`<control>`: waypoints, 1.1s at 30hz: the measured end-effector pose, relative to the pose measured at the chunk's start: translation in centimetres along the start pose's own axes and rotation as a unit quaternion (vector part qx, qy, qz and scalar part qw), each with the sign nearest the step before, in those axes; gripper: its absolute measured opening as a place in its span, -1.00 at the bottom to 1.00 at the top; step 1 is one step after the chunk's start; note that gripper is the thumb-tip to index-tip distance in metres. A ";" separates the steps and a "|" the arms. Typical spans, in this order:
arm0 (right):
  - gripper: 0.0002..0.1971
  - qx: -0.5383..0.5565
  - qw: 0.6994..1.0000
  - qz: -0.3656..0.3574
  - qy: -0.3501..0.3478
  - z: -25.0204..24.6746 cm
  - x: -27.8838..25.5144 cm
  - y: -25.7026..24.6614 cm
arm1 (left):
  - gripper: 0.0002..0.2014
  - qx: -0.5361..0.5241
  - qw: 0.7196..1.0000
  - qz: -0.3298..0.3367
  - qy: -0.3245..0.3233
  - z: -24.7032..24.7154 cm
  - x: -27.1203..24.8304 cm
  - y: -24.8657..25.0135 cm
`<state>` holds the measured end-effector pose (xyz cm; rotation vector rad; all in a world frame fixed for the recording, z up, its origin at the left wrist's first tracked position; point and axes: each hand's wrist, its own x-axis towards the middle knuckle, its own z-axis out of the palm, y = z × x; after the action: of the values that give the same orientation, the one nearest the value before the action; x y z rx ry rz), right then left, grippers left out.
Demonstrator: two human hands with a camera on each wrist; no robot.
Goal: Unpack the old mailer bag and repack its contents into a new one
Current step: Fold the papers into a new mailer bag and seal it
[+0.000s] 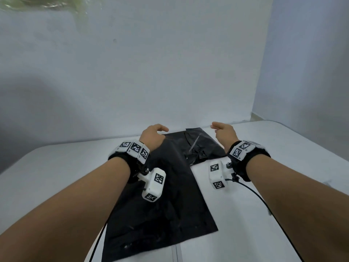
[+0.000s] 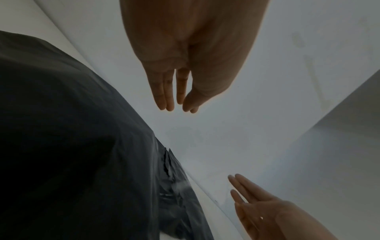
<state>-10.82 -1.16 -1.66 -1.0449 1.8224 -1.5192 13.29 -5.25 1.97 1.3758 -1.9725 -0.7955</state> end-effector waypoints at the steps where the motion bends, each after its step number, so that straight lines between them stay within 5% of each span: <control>1: -0.42 -0.020 1.000 -0.008 -0.019 0.3 1.1 0.2 | -0.67 0.002 1.000 -0.005 0.001 0.1 0.9 -0.3; 10: -0.41 -0.141 0.985 -0.054 -0.088 3.6 7.4 0.3 | -0.67 0.025 0.999 -0.023 -0.012 1.9 6.9 -1.1; 13: -0.73 -0.201 0.972 -0.030 -0.120 4.3 8.8 1.6 | -0.66 0.035 0.999 -0.024 -0.025 2.5 7.7 -1.2; 17: -0.79 -0.205 0.972 0.027 -0.113 3.9 10.0 2.6 | -0.66 0.044 0.998 -0.021 -0.035 3.2 8.3 -1.5; 20: -0.69 -0.173 0.980 0.066 -0.069 2.7 9.8 2.5 | -0.66 0.044 0.998 -0.020 -0.036 3.4 8.4 -1.4; 26: -0.64 -0.268 0.963 0.017 0.030 0.6 9.3 2.4 | -0.66 0.038 0.999 -0.006 -0.038 3.5 7.6 -0.7; 33: -0.70 -0.203 0.973 -0.016 0.110 -1.2 8.3 1.7 | -0.68 0.029 0.999 0.001 -0.043 2.8 6.3 -0.4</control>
<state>-16.79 -7.31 -2.50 -1.1261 2.3522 -1.3535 9.58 -11.00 0.72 1.3948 -2.0771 -0.8142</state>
